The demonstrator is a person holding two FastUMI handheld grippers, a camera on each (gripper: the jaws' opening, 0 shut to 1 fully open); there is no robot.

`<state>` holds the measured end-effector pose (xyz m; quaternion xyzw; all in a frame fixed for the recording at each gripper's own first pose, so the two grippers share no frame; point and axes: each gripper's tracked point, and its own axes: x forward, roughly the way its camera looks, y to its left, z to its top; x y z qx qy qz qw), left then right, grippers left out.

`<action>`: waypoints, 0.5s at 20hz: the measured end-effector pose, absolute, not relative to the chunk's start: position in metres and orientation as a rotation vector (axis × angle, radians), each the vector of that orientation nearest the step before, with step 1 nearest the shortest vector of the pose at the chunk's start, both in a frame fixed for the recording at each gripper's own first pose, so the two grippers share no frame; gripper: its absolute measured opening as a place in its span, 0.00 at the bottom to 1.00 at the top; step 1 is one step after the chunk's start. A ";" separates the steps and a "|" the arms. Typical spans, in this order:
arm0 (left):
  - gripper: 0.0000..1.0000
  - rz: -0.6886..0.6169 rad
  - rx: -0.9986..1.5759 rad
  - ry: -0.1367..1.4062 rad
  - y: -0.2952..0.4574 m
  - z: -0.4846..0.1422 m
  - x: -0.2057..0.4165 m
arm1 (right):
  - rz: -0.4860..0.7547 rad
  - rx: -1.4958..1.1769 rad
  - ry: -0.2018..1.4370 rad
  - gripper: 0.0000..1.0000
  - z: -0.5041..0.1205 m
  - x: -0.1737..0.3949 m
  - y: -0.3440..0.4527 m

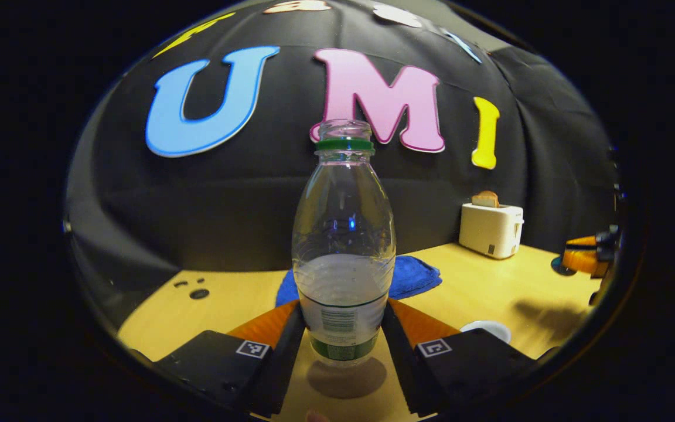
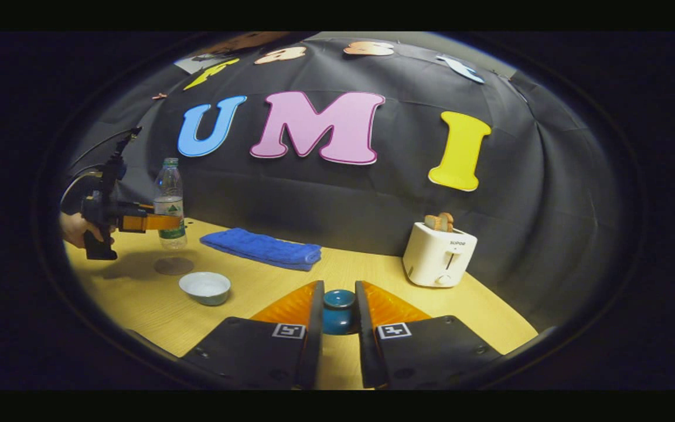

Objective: Open the teacup lid with one hand, grasp the water bottle and pour water into the teacup with the other hand; after pouring, place the water bottle on the coaster and then close the teacup lid.

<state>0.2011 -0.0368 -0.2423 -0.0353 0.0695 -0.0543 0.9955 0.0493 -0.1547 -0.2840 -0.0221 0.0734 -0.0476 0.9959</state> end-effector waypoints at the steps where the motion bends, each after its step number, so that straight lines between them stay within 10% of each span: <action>1: 0.76 -0.112 -0.102 0.151 -0.037 -0.247 0.203 | -0.094 -0.043 0.149 0.25 -0.285 0.050 -0.154; 10: 0.77 -0.086 -0.150 0.229 -0.030 -0.288 0.201 | -0.079 -0.042 0.154 0.25 -0.285 0.055 -0.145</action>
